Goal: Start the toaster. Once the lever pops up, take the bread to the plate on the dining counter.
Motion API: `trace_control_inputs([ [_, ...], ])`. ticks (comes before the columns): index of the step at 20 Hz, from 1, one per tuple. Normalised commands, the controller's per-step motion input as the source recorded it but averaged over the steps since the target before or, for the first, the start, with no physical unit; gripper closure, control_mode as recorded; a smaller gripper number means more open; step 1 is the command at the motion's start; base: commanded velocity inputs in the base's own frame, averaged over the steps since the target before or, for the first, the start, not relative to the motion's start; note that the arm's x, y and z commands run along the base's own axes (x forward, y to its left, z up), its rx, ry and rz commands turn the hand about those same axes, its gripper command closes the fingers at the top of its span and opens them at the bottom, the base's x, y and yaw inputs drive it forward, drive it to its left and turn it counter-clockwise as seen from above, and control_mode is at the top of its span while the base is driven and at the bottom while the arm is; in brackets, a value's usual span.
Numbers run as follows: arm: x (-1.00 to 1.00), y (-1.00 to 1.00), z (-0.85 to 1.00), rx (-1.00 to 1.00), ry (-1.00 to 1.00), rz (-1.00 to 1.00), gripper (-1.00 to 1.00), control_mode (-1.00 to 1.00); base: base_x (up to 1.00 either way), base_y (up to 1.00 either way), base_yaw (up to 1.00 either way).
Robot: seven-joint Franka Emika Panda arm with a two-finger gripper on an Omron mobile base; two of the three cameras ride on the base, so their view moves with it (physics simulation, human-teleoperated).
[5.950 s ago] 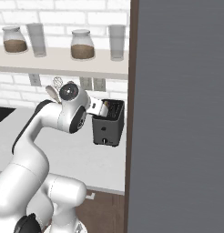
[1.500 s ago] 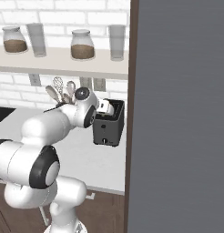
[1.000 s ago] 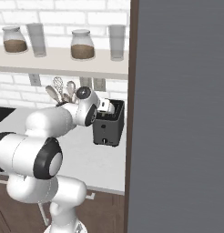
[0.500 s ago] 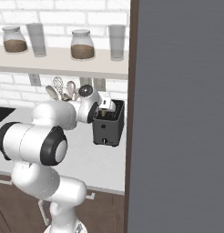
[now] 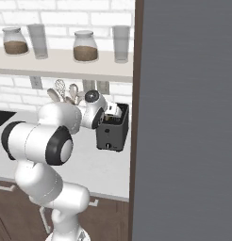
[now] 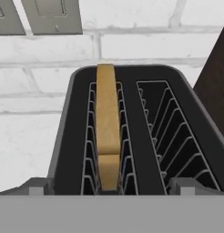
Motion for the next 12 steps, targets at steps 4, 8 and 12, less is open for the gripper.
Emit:
trace_control_inputs([
  [4, 0.20, 0.00, 0.00, 0.00, 0.00, 0.00, -1.00, -1.00, 0.00, 0.00, 0.00],
  [8, 0.23, 0.00, -0.01, 0.00, 0.00, 0.00, -1.00, -1.00, 0.00, 0.00, 0.00],
  [12, 0.21, 0.00, -0.07, 0.00, 0.00, 0.00, -1.00, -1.00, 0.00, 0.00, 0.00],
])
